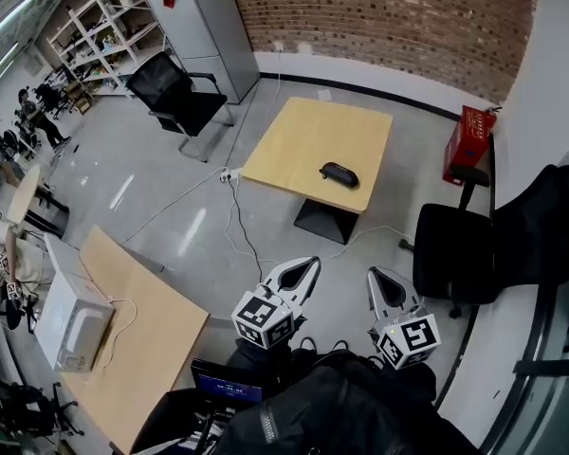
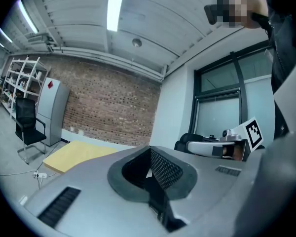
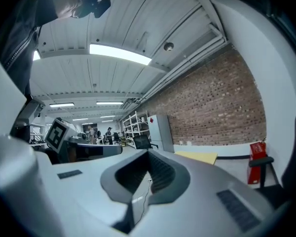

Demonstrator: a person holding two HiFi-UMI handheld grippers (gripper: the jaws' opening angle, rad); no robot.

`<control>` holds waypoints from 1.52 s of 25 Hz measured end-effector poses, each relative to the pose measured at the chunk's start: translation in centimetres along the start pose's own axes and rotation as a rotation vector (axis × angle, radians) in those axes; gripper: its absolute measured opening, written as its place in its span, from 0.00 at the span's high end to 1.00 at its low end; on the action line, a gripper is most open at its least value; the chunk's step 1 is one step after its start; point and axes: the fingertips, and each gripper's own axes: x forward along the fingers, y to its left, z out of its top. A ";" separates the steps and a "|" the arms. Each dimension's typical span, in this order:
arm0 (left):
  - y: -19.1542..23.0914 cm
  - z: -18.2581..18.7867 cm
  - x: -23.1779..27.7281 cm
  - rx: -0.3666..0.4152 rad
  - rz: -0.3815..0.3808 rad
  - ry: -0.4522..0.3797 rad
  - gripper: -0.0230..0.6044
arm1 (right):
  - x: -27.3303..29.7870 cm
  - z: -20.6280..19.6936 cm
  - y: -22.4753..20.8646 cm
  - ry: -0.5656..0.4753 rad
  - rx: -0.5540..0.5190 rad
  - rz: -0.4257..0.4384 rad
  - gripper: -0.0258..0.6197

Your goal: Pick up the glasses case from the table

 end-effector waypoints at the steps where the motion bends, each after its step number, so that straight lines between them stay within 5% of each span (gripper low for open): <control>1: -0.1 -0.1 0.1 -0.001 0.002 0.001 0.97 | -0.1 -0.1 -0.2 0.001 0.003 0.000 0.96; 17: 0.8 -2.7 1.6 -0.008 0.034 0.046 0.97 | 0.2 -2.8 -1.8 0.044 0.081 0.006 0.96; 28: 6.5 -0.2 6.7 0.012 -0.019 0.020 0.97 | 6.4 -1.3 -5.6 0.059 0.072 -0.091 0.95; 38: 15.1 1.4 10.0 0.001 -0.023 0.014 0.97 | 15.5 -0.3 -5.8 0.083 0.053 -0.096 0.96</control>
